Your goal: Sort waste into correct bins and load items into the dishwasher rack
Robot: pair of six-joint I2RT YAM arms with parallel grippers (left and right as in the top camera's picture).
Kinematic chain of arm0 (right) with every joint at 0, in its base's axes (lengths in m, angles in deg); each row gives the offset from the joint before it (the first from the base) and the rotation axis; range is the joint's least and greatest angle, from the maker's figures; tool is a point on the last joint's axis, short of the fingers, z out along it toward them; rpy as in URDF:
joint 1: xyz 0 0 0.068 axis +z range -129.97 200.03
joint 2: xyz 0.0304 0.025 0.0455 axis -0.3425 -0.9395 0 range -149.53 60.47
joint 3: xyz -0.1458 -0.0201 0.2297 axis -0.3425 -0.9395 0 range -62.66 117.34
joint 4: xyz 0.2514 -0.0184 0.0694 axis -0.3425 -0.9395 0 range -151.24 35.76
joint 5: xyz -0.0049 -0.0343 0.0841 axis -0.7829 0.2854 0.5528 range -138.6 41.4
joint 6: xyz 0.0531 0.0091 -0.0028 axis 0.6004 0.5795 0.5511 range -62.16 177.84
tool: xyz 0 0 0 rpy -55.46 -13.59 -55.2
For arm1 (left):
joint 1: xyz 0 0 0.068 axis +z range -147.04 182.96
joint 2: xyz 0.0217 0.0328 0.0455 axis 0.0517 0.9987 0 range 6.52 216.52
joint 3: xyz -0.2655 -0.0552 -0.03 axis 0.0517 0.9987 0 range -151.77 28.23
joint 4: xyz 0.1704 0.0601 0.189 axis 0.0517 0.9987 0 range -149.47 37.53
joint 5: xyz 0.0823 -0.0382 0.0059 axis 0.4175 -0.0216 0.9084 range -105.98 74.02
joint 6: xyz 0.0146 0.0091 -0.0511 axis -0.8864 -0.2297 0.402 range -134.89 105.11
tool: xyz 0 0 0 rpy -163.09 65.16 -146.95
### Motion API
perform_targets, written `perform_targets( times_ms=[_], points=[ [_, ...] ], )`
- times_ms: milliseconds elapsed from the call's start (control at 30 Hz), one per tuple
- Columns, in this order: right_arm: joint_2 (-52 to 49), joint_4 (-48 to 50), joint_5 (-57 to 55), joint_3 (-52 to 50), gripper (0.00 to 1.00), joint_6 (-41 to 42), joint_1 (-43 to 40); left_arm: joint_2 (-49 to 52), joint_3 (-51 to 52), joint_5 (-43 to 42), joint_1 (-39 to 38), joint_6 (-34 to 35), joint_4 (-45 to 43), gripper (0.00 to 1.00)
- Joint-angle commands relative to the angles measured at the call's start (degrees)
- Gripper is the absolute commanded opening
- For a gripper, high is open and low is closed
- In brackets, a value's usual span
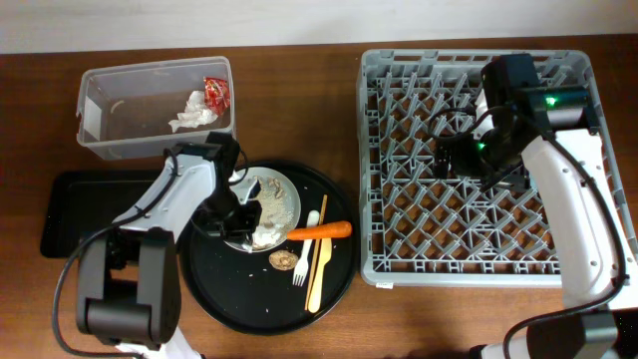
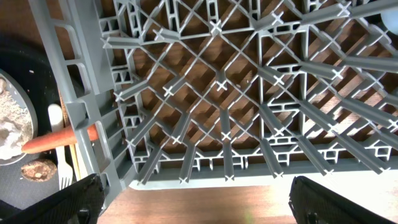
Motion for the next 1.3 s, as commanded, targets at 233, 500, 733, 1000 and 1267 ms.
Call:
perform_targets(
  times_ms=[233,500,733,1000,1267],
  points=[
    [0.26,-0.11,-0.76,0.02,0.99,-0.37,-0.17,-8.13,-16.59,4.37,-0.24,-0.76,8.17,0.0],
    [0.26,-0.11,-0.74,0.02,0.99,-0.37,-0.15,-5.31,-29.88,14.58,9.79,-0.7,-17.51,0.0],
    [0.26,-0.13,-0.74,-0.04,0.99,-0.37,-0.15,9.92,-29.88,16.76,15.26,-0.72,-28.57,0.13],
    [0.26,-0.09,-0.74,-0.09,0.99,-0.37,-0.15,5.95,-41.24,17.22,14.08,-1.11,-6.91,0.99],
    [0.26,-0.11,-0.74,-0.09,0.99,-0.57,-0.15,1.79,-40.24,-1.25,2.27,-0.72,14.32,0.99]
  ],
)
